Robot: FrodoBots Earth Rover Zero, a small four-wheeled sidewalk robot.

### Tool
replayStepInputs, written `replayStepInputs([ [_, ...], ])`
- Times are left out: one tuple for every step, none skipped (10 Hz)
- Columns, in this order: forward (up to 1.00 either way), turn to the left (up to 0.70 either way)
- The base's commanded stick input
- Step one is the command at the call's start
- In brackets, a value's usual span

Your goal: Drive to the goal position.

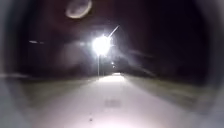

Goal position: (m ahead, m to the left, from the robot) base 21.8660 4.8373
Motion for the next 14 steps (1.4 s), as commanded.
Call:
replayStepInputs([
  [0.70,0.00],
  [0.70,0.00],
  [0.70,0.00],
  [0.70,0.00],
  [0.70,0.00],
  [0.70,0.00],
  [0.70,0.00],
  [0.70,0.00],
  [0.70,0.00],
  [0.70,0.00],
  [0.70,0.00],
  [0.70,0.00],
  [0.70,0.00],
  [0.70,0.00],
])
